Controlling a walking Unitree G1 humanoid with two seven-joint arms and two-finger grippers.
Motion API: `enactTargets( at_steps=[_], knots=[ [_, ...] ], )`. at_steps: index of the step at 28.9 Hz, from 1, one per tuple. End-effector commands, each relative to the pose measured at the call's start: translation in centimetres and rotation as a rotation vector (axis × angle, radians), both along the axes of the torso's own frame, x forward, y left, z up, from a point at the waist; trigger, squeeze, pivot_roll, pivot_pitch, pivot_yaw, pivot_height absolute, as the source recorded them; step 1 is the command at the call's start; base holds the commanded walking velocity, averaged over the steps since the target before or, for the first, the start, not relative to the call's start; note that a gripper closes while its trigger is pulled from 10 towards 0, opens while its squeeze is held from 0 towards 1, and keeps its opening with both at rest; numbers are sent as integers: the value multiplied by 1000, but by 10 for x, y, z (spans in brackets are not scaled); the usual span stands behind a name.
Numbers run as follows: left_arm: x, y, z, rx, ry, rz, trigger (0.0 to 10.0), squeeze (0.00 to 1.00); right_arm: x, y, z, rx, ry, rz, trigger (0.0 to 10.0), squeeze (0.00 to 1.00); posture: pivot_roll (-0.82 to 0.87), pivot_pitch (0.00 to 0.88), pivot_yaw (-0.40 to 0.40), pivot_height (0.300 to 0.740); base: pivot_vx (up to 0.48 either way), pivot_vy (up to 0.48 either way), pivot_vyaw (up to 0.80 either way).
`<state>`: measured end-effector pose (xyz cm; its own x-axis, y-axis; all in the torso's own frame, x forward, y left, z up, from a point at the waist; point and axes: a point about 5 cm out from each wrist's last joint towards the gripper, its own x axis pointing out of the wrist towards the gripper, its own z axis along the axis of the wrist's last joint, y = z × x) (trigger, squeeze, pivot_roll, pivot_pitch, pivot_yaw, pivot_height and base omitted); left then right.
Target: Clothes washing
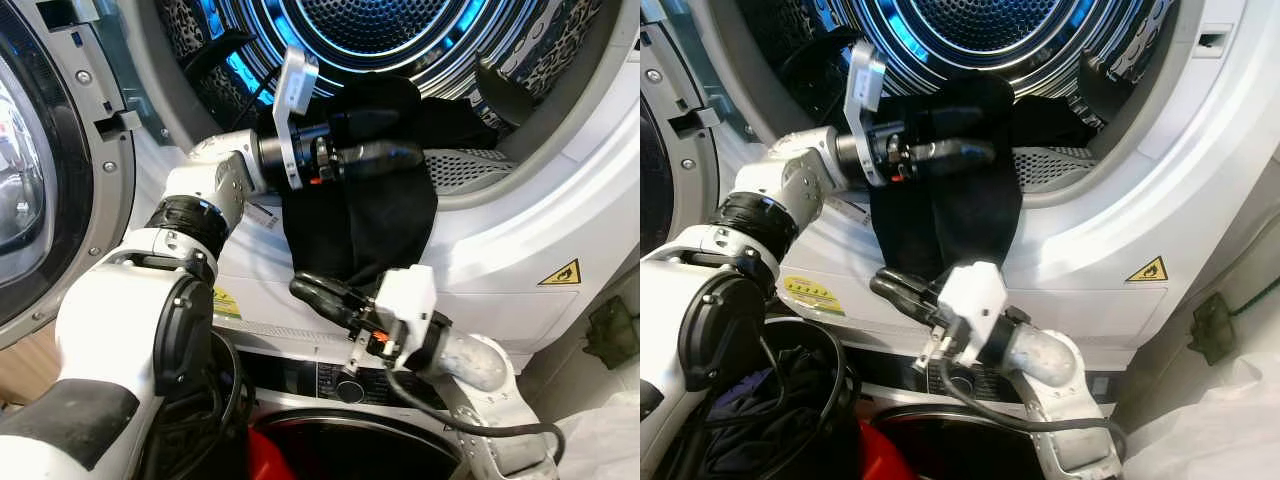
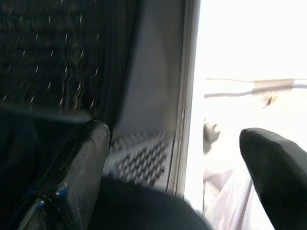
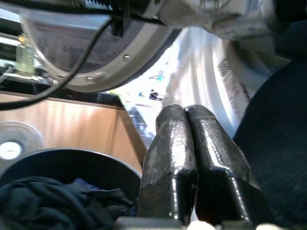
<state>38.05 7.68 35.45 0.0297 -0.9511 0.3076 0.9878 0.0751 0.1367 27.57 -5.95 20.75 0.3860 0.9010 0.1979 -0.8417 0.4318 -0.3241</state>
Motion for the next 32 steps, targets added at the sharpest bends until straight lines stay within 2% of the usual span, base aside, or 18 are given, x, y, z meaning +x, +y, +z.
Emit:
enactTargets(
  at_steps=[1, 6, 8, 12, 16, 19, 20, 21, 22, 24, 25, 26, 32],
  knots=[
    [-8, 2, 26, -51, -64, -59, 10000, 1000, 4, 5, 2, -14, -29, -31, 0, 0, 16, 0, 88, 740, 0, 0, 0],
    [-12, 3, 37, -95, -72, -116, 10000, 1000, 15, 5, 6, -37, -74, -116, 0, 0, 21, 0, 88, 740, 0, 0, 0],
    [-16, 3, 46, -126, -82, -152, 10000, 1000, 25, 4, 11, -22, -87, -184, 0, 0, 26, 0, 86, 740, 0, 0, 0],
    [-17, 3, 47, -108, -104, -152, 10000, 1000, 30, 4, 14, -18, -96, -212, 0, 0, 24, 0, 87, 740, 0, 0, 0],
    [-17, 3, 44, -107, -96, -154, 10000, 1000, 43, 7, 19, -37, -117, -284, 0, 0, 21, 0, 88, 740, 0, 0, 0],
    [-20, 1, 43, -85, -131, -171, 10000, 1000, 56, 10, 25, -40, -125, -346, 0, 0, 20, 0, 90, 740, 0, 0, 0],
    [-24, -1, 44, -69, -180, -169, 10000, 0, 61, 11, 30, -24, -134, -376, 0, 0, 23, 0, 93, 740, 0, 0, 0],
    [-24, -1, 44, -69, -180, -169, 10000, 0, 61, 11, 30, -24, -134, -376, 0, 0, 23, 0, 93, 740, 0, 0, 0],
    [-28, -2, 44, -43, -242, -161, 10000, 0, 65, 11, 33, -6, -134, -397, 0, 0, 27, 0, 91, 740, 0, 0, 0],
    [-30, -2, 44, -31, -265, -160, 10000, 0, 66, 11, 33, -4, -134, -400, 0, 0, 27, 0, 91, 740, 0, 0, 0],
    [-38, 3, 44, 7, -322, -186, 10000, 0, 67, 12, 31, -9, -132, -404, 0, 0, 32, 0, 92, 740, 0, 0, 0],
    [-42, 5, 44, 11, -340, -199, 10000, 0, 68, 12, 29, -8, -128, -406, 0, 0, 38, 0, 92, 740, 0, 0, 0],
    [-70, 26, 52, 15, -405, -244, 10000, 0, 70, 15, 21, 9, -102, -422, 0, 0, 49, 0, 96, 740, 0, 0, 0]
  ],
)
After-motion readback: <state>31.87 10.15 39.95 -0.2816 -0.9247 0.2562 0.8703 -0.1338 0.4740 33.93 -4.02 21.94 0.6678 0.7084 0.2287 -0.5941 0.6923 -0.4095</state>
